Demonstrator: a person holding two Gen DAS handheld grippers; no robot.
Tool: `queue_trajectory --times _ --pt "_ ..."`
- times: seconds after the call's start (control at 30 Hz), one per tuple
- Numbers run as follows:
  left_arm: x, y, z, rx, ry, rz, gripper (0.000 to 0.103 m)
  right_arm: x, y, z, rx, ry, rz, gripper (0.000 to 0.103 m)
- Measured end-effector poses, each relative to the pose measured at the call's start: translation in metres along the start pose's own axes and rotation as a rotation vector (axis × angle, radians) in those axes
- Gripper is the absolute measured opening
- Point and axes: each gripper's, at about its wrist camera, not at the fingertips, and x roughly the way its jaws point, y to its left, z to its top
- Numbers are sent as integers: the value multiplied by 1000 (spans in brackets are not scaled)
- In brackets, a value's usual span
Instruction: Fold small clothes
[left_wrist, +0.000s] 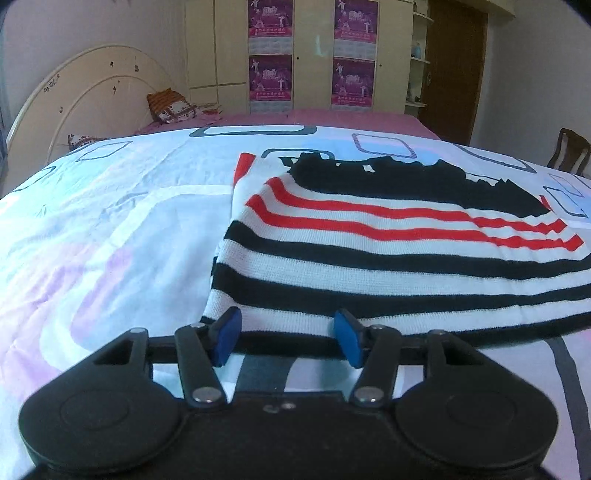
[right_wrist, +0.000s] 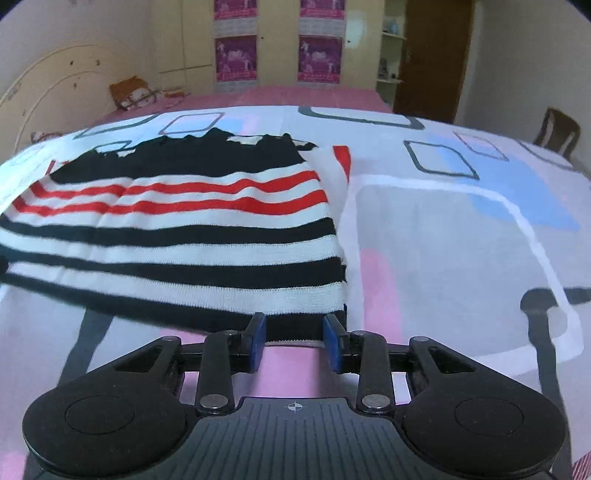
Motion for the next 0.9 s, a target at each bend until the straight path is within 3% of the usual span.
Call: queue_trajectory --times 0.13,0.23,0.3,0.33,0.37,0.43,0.47,0.5,0.57,0.6,0.73,0.9 --pt "-4 2 3 -25 9 -10 59 0 -2 3 17 11 8 34" --pt "-28 13 1 -119 -68 -32 91 -11 -6 5 51 -3 7 34" --pt "-36 22 -5 -224 -70 -80 88 -18 -8 5 64 -30 -1 37" --pt "-34 28 -9 -299 -49 -133 84 -19 -10 5 75 -35 4 44" --pt "-31 34 -14 -379 -30 -188 77 -21 -11 5 89 -44 11 67" --pt "-17 41 -23 -526 10 -263 69 -28 -10 6 99 -85 31 72" --pt "-12 44 -26 -587 12 -272 69 -31 -9 7 107 -108 42 68" --pt "-9 48 -29 -657 -15 -286 69 -33 -8 9 115 -120 67 39" --pt "-1 53 -30 -756 -39 -301 69 -31 -7 16 130 -99 112 7" --pt "4 56 -31 -802 -54 -304 69 -31 -6 19 136 -107 121 2" --pt "21 59 -27 -876 -116 -272 64 -21 8 38 145 -96 177 0" --pt "40 62 -16 -907 -142 -241 44 3 37 65 131 -78 240 0"
